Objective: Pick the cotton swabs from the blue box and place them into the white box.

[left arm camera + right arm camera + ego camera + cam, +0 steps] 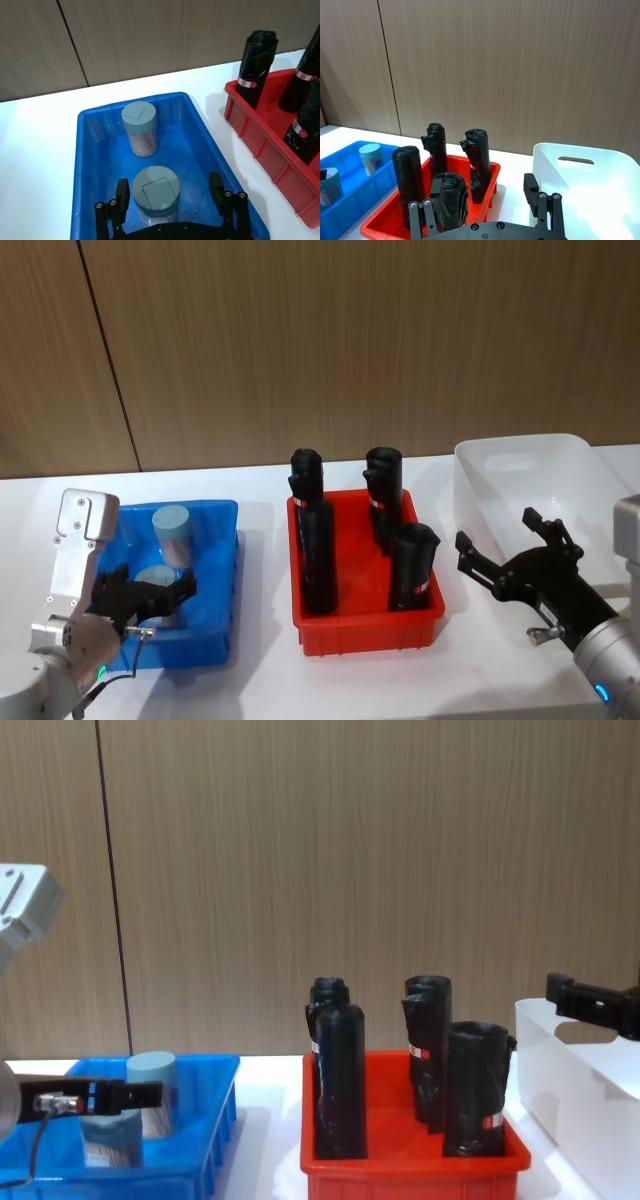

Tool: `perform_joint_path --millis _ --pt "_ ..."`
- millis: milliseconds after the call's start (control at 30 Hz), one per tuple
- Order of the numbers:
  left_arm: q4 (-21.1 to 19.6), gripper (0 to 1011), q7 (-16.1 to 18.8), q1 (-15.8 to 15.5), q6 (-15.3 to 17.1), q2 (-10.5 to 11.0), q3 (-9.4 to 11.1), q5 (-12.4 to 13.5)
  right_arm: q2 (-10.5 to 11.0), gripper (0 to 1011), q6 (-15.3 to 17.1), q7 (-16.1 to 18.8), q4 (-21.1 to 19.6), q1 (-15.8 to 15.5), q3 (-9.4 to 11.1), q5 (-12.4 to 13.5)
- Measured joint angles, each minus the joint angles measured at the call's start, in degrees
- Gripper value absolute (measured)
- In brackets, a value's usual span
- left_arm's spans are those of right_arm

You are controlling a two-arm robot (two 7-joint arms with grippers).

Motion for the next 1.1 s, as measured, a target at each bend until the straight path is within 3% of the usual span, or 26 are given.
perform_joint_path --millis 900,1100 --pt "10.50 999 -4.33 -5.20 1.03 -2.32 -0.90 0.82 0.00 1002 0.00 0.00 0.00 0.00 0.00 0.00" --pt "12.19 867 -5.55 -5.92 0.64 -2.65 -0.94 1.21 0.00 1002 0.00 0.00 0.00 0.00 0.00 0.00"
